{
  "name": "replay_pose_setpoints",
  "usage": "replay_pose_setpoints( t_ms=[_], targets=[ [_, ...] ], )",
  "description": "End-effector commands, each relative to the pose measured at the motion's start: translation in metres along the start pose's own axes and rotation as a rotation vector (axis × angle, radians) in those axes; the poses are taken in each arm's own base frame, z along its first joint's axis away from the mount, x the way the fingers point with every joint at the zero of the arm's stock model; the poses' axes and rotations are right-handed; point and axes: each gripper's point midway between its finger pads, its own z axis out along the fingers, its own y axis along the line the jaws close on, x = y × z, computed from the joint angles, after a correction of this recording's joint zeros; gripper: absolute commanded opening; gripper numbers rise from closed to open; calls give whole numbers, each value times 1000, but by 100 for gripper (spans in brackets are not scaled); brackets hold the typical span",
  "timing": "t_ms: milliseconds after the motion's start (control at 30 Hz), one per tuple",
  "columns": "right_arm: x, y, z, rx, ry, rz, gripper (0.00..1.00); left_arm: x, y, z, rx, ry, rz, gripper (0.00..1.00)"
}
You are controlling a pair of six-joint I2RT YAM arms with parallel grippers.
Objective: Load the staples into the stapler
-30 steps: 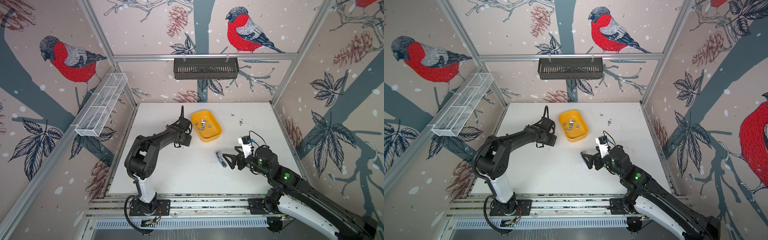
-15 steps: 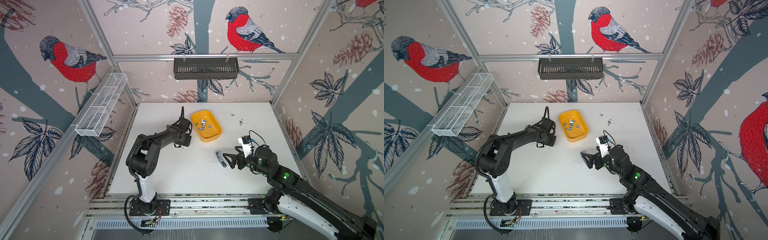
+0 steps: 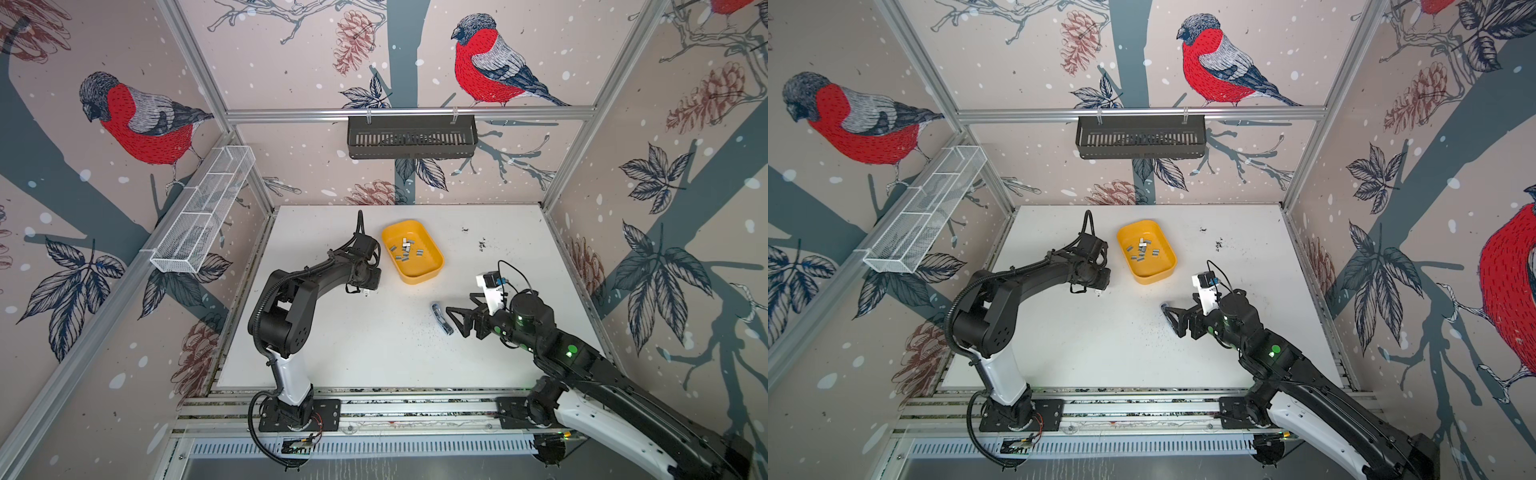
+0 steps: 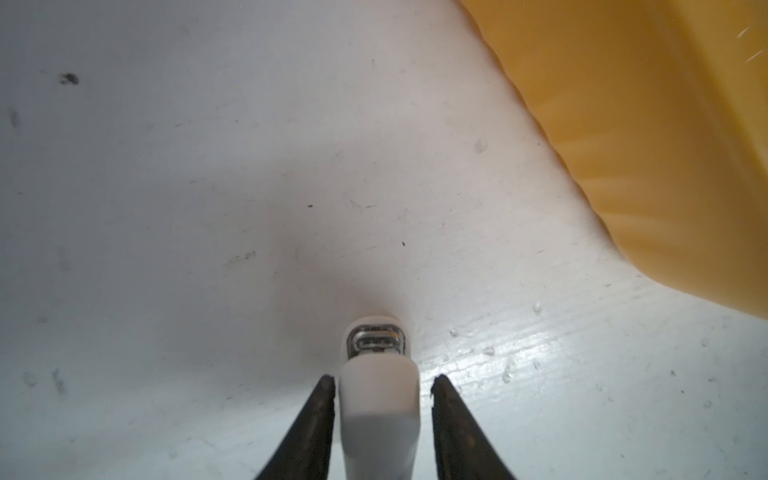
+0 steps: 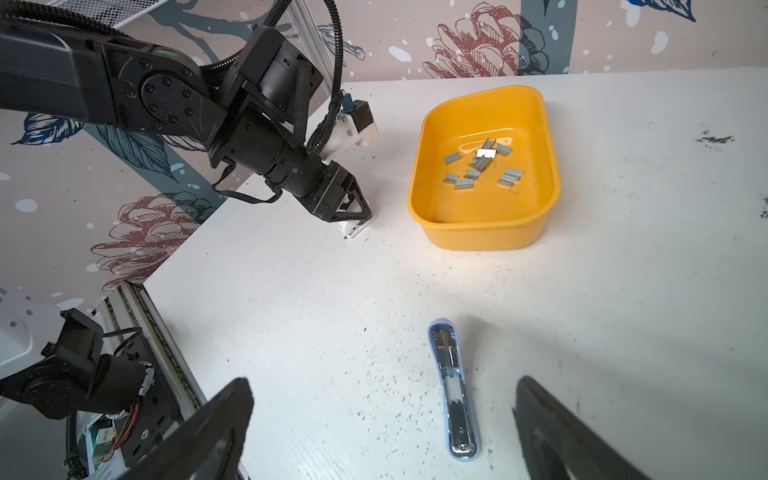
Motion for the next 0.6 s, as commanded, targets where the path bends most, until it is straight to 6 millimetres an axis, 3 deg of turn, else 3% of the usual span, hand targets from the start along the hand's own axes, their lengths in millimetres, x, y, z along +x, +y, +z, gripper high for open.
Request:
replay_pose_setpoints(
  t_ms=[0,367,567],
  targets=[
    [-8,3,0,-16,-32,4,98,-3,-3,0,19,-11,-4,38],
    [-8,3,0,-19,-32,7,98,-5,-1,-2,13,-18,-1,23],
    [-9,0,-1,-6,-29,19,98,-13,-9,-16,48,-54,23,17]
  ],
)
